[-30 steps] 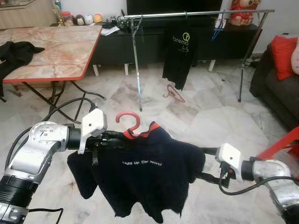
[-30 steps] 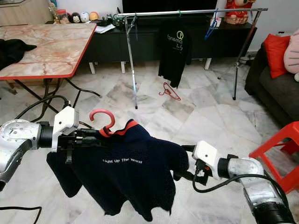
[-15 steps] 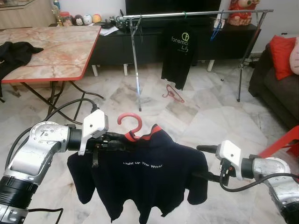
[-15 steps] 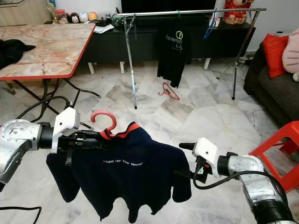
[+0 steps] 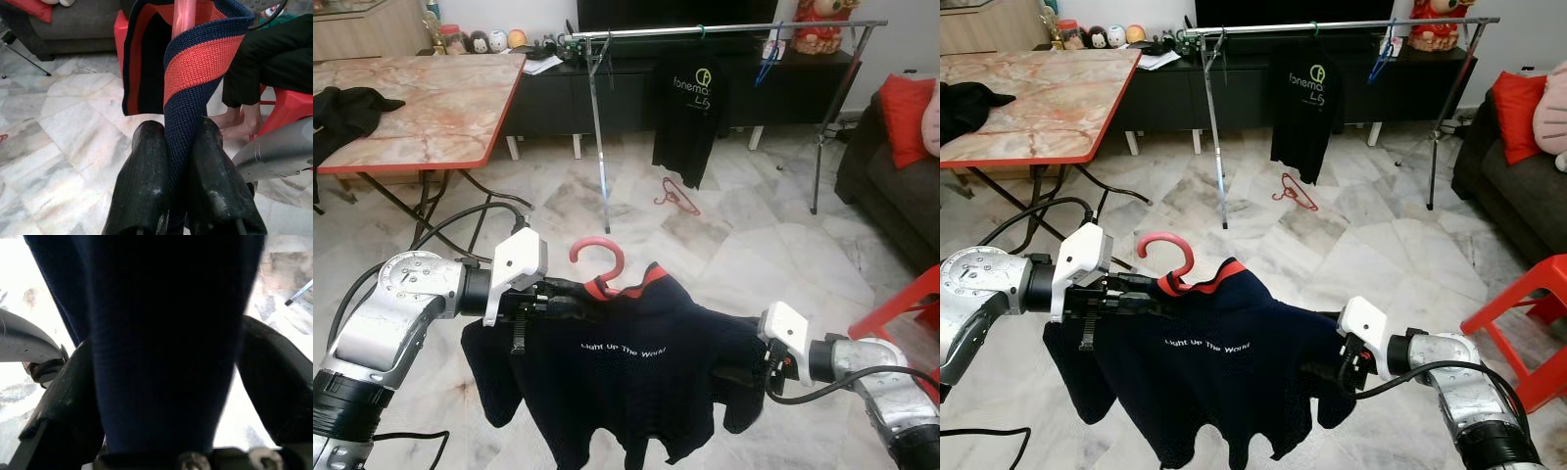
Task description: Hang hanger
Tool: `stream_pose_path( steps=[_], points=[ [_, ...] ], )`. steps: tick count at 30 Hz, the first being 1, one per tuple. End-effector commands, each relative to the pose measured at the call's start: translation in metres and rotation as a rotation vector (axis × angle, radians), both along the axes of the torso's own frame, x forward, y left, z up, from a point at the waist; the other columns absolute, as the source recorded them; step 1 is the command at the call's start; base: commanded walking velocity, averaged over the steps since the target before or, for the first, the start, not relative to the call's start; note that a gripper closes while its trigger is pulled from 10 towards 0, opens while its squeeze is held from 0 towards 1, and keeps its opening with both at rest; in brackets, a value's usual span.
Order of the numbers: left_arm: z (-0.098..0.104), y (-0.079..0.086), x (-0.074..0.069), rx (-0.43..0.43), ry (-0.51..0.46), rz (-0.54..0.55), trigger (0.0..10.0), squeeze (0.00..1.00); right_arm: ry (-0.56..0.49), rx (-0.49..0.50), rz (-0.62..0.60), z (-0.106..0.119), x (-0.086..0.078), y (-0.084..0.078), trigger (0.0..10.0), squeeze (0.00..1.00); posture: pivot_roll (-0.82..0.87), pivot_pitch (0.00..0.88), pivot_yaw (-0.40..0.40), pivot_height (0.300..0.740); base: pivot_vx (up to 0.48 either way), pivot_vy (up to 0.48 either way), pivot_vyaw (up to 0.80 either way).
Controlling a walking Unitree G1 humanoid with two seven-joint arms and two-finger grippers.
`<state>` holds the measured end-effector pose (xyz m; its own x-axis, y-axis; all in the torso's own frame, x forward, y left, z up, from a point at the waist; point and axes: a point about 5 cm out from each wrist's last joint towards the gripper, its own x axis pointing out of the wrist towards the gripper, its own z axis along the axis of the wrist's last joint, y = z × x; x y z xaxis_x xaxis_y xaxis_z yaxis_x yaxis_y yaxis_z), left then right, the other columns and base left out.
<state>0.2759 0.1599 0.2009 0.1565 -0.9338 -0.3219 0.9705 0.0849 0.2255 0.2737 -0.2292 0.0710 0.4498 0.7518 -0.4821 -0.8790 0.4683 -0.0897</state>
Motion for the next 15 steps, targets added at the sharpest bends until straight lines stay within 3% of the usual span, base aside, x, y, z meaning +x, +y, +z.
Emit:
stream_pose_path(
  steps=[1,15],
  points=[
    [0.0063,-0.0024,-0.0029,-0.020,-0.017,-0.020,10.0,0.00,-0.026,0.013,0.001,0.0042,0.0044,0.0016,0.0,0.00,-0.02,0.000,-0.025,0.740,0.000,0.000,0.00],
    [0.0047,-0.0026,-0.0026,-0.023,-0.012,-0.005,10.0,0.00,-0.039,0.025,0.005,0.0055,0.0057,0.0030,0.0,0.00,-0.02,0.000,-0.026,0.740,0.000,0.000,0.00]
  ],
)
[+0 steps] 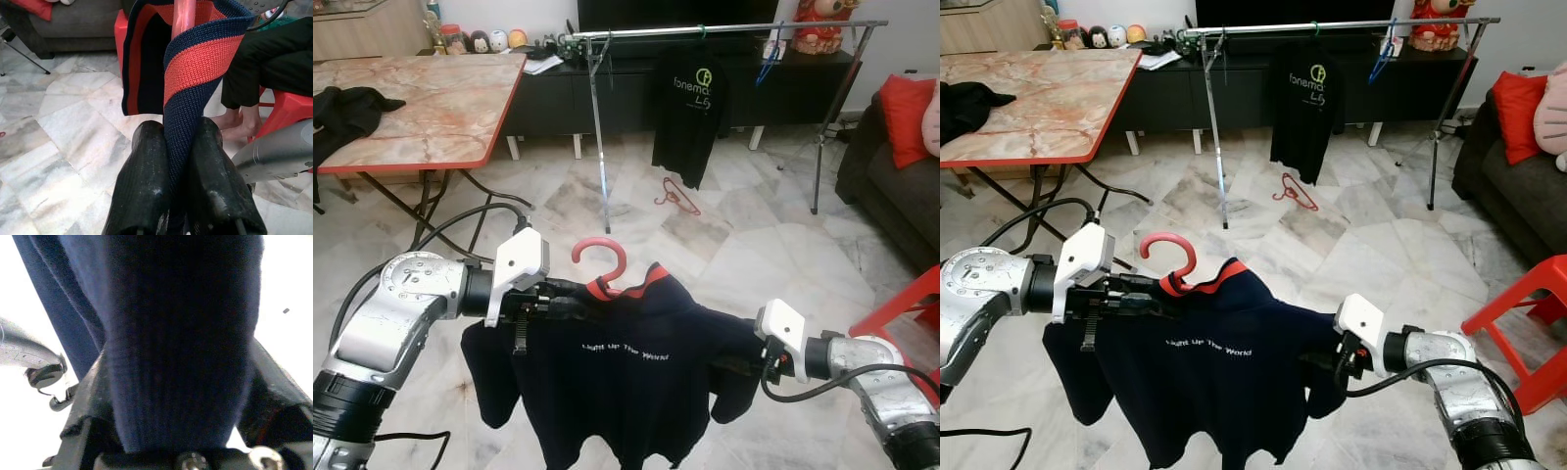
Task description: Hang hanger
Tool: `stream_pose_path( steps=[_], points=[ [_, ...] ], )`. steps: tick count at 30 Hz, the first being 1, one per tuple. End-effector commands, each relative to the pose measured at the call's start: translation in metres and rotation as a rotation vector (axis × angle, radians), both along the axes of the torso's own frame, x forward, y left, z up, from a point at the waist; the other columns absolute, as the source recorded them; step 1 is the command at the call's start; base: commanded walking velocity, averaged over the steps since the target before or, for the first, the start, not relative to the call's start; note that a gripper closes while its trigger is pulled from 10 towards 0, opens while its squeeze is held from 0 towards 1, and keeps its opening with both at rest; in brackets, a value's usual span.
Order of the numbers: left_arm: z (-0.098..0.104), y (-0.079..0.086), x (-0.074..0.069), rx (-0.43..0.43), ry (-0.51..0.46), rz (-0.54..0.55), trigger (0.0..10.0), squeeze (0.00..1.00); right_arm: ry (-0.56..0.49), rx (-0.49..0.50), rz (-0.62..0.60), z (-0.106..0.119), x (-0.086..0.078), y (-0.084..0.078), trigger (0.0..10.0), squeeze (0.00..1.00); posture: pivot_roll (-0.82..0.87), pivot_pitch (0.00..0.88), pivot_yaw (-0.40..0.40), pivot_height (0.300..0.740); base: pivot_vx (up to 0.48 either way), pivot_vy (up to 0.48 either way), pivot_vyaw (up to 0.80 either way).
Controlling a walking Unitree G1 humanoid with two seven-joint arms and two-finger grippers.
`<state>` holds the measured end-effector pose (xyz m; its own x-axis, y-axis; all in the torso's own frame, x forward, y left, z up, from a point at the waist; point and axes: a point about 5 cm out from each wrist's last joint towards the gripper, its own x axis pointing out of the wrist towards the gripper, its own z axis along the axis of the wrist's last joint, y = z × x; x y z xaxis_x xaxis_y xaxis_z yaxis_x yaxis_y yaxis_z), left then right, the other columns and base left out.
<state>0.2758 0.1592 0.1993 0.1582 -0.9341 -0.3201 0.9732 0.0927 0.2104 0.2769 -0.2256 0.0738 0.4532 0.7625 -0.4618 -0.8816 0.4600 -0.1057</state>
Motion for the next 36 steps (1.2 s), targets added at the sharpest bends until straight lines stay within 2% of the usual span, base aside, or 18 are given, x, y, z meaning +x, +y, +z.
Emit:
stream_pose_path(
  steps=[1,25,36],
  points=[
    [0.006,-0.002,-0.003,-0.019,-0.025,-0.010,10.0,0.00,-0.015,0.014,-0.005,0.003,0.003,0.000,0.0,0.00,-0.02,0.000,-0.026,0.740,0.000,0.000,0.00],
    [0.004,0.000,-0.005,0.003,-0.008,-0.027,10.0,0.00,-0.031,0.008,-0.011,0.005,0.006,-0.002,0.0,0.00,-0.01,0.000,-0.022,0.740,0.000,0.000,0.00],
    [-0.020,0.014,0.007,0.128,-0.034,0.103,10.0,0.00,-0.047,-0.011,-0.018,0.008,0.008,-0.005,0.0,0.00,-0.02,0.000,-0.022,0.740,0.000,0.000,0.00]
  ],
)
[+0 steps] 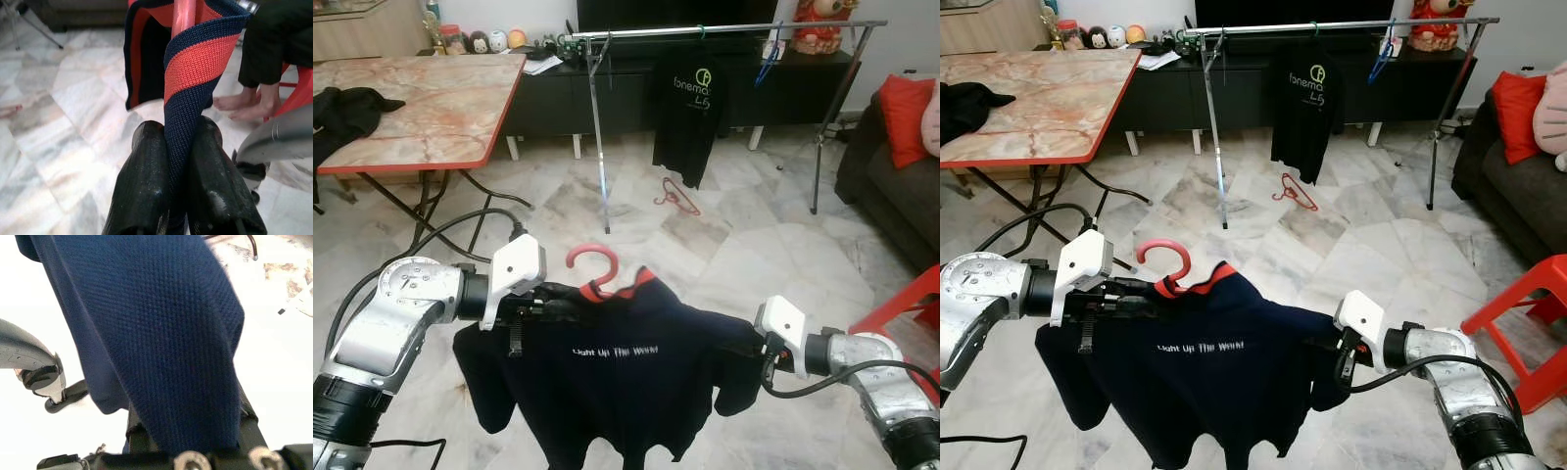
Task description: Hang hanger
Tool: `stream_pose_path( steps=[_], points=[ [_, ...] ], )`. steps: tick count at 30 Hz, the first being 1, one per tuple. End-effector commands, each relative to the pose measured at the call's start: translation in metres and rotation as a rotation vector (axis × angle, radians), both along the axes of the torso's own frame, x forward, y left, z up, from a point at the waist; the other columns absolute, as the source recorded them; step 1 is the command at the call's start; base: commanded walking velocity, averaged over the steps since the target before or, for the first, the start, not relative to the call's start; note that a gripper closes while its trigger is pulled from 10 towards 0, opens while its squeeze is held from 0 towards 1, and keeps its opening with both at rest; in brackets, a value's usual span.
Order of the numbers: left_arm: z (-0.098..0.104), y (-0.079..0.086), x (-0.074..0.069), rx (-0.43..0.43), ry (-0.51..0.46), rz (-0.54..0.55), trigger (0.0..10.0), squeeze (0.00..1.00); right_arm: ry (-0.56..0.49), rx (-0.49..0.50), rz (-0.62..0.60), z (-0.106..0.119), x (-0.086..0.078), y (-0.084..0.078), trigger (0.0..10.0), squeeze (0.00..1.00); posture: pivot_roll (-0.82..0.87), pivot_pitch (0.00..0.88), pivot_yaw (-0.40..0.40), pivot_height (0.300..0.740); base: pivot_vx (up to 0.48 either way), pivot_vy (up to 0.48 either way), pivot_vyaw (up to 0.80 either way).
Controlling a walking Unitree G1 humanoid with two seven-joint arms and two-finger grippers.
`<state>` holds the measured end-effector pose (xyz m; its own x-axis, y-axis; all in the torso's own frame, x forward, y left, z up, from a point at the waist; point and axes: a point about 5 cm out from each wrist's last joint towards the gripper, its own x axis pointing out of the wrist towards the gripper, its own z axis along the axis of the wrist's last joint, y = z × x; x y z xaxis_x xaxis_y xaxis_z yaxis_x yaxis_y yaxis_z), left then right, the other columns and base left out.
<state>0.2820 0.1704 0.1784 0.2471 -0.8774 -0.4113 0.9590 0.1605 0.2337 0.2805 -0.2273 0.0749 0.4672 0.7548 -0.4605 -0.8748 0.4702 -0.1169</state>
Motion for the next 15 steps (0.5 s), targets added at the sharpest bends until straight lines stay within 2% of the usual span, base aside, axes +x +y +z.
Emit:
stream_pose_path(
  steps=[1,5,6,7,9,12,15],
  points=[
    [-0.001,0.004,0.002,0.038,-0.025,0.021,10.0,0.00,-0.040,-0.011,-0.006,0.008,0.004,-0.004,0.0,0.00,-0.02,0.000,-0.022,0.740,0.000,0.000,0.00],
    [-0.010,0.012,0.008,0.085,-0.061,0.096,10.0,0.00,-0.052,-0.015,-0.012,0.011,0.006,-0.005,0.0,0.00,-0.02,0.000,-0.021,0.740,0.000,0.000,0.00],
    [-0.014,0.014,0.015,0.094,-0.087,0.162,10.0,0.00,-0.056,-0.019,-0.011,0.011,0.007,-0.005,0.0,0.00,-0.02,0.000,-0.020,0.740,0.000,0.000,0.00],
    [-0.015,0.015,0.017,0.098,-0.103,0.185,10.0,0.00,-0.057,-0.020,-0.011,0.011,0.007,-0.005,0.0,0.00,-0.02,0.000,-0.020,0.740,0.000,0.000,0.00],
    [-0.017,0.018,0.022,0.086,-0.123,0.245,10.0,0.00,-0.058,-0.029,-0.007,0.010,0.006,-0.004,0.0,0.00,-0.02,0.000,-0.022,0.740,0.000,0.000,0.00],
    [-0.017,0.020,0.024,0.067,-0.135,0.279,10.0,0.00,-0.060,-0.041,-0.003,0.010,0.005,-0.005,0.0,0.00,-0.02,0.000,-0.022,0.740,0.000,0.000,0.00],
    [-0.017,0.024,0.032,0.051,-0.191,0.360,10.0,0.00,-0.062,-0.046,-0.005,0.011,0.005,-0.006,0.0,0.00,-0.03,0.000,-0.020,0.740,0.000,0.000,0.00]
  ],
)
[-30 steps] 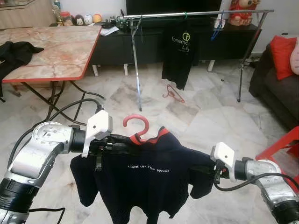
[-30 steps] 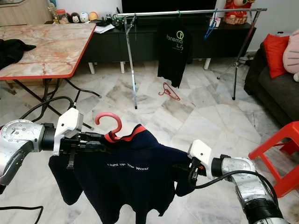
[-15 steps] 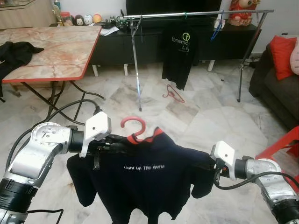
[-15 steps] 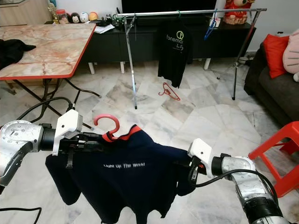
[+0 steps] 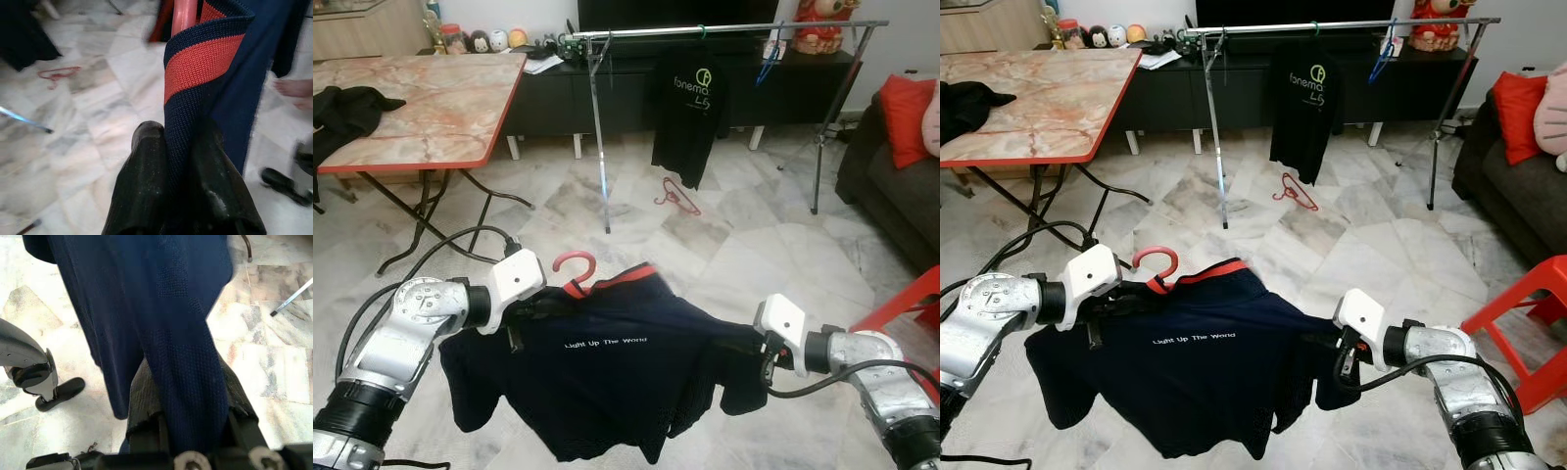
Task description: Hang hanger
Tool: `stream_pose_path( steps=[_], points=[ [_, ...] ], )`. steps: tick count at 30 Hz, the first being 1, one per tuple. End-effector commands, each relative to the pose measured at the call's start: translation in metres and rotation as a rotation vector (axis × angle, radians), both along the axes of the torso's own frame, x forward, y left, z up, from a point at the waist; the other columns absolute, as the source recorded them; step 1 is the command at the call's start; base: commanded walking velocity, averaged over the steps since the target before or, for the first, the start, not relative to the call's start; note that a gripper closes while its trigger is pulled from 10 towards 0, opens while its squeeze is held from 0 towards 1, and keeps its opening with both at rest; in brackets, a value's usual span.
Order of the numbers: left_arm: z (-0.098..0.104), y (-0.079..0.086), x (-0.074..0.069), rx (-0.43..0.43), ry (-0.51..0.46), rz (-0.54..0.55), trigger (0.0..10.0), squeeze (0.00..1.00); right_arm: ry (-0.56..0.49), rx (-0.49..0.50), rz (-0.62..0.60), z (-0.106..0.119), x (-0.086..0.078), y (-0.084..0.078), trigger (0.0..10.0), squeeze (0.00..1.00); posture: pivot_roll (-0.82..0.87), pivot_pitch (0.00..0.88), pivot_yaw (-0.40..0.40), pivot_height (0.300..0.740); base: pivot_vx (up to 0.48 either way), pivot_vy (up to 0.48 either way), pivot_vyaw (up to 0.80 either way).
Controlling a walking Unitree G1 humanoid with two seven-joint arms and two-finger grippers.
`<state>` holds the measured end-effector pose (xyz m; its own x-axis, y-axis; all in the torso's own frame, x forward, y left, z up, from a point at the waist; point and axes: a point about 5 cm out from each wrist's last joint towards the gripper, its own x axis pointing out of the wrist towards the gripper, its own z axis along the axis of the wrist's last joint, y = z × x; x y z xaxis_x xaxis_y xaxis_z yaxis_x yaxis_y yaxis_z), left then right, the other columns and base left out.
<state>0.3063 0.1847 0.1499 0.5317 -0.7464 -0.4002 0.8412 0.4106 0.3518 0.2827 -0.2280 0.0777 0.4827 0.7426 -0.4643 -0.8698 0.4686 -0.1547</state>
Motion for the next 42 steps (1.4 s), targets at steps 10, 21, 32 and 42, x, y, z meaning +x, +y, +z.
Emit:
stream_pose_path(
  steps=[10,21,32,42],
  points=[
    [0.030,0.018,0.039,-0.165,-0.266,0.436,10.0,0.00,-0.026,-0.021,0.007,0.004,-0.001,-0.001,0.0,0.00,-0.02,0.000,-0.024,0.740,0.000,0.000,0.00],
    [0.033,-0.006,0.036,-0.390,-0.216,0.399,10.0,0.00,-0.018,-0.005,-0.008,-0.005,-0.004,0.008,0.0,0.00,-0.03,0.000,-0.020,0.740,0.000,0.000,0.00],
    [0.018,-0.029,0.020,-0.317,-0.161,0.202,10.0,0.00,0.018,0.002,-0.024,-0.010,-0.005,0.014,10.0,1.00,-0.03,0.000,-0.016,0.740,0.000,0.000,0.00],
    [0.011,-0.029,0.016,-0.264,-0.151,0.183,10.0,0.00,0.065,-0.086,0.095,-0.007,-0.015,0.010,10.0,1.00,-0.03,0.000,-0.012,0.740,0.000,0.000,0.00]
  ],
)
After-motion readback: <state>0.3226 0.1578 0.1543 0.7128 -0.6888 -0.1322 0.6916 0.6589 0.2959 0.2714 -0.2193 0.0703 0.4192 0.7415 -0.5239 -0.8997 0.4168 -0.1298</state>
